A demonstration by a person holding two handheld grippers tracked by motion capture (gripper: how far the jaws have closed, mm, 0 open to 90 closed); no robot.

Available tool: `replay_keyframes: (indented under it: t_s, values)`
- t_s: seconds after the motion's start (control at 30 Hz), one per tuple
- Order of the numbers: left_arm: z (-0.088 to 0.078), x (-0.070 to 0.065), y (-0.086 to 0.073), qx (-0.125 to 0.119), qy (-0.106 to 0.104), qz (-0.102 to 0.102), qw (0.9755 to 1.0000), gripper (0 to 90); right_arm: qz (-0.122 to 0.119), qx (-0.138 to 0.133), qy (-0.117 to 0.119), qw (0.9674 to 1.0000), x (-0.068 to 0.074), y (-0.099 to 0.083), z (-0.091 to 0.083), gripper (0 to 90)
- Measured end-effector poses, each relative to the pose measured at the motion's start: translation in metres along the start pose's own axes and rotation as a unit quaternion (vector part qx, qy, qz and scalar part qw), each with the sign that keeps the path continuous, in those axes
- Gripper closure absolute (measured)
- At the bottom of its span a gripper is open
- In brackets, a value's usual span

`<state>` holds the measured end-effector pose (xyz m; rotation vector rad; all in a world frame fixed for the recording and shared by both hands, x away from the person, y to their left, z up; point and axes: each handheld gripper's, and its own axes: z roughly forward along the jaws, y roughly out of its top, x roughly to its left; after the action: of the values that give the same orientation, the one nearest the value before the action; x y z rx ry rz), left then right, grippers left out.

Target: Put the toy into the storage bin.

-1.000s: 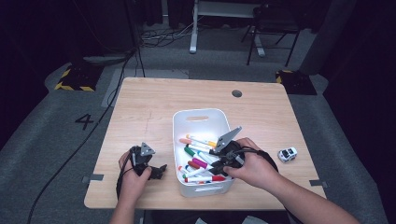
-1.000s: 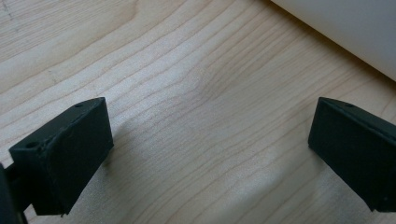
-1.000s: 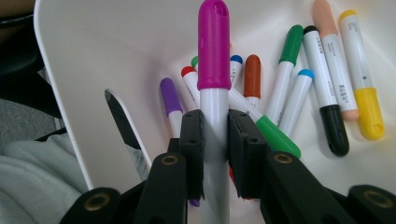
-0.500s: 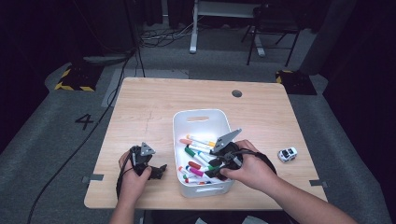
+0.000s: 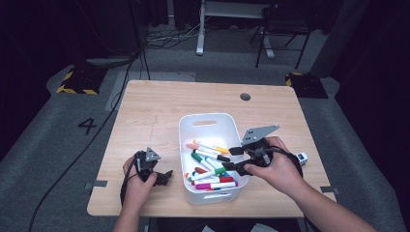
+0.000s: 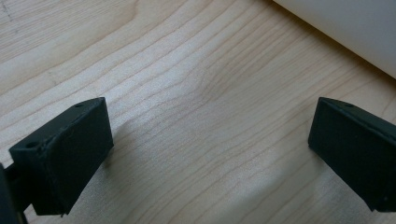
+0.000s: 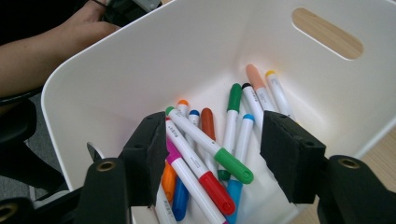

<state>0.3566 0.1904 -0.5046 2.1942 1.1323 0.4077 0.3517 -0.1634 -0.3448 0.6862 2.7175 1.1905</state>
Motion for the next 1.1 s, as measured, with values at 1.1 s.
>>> replay_keyframes:
  t_s: [1.1]
  values:
    - [0.000, 0.000, 0.000, 0.000, -0.001, 0.000, 1.0000, 0.1, 0.083, -0.012, -0.170, 0.9819, -0.094, -0.072, -0.076, 23.7]
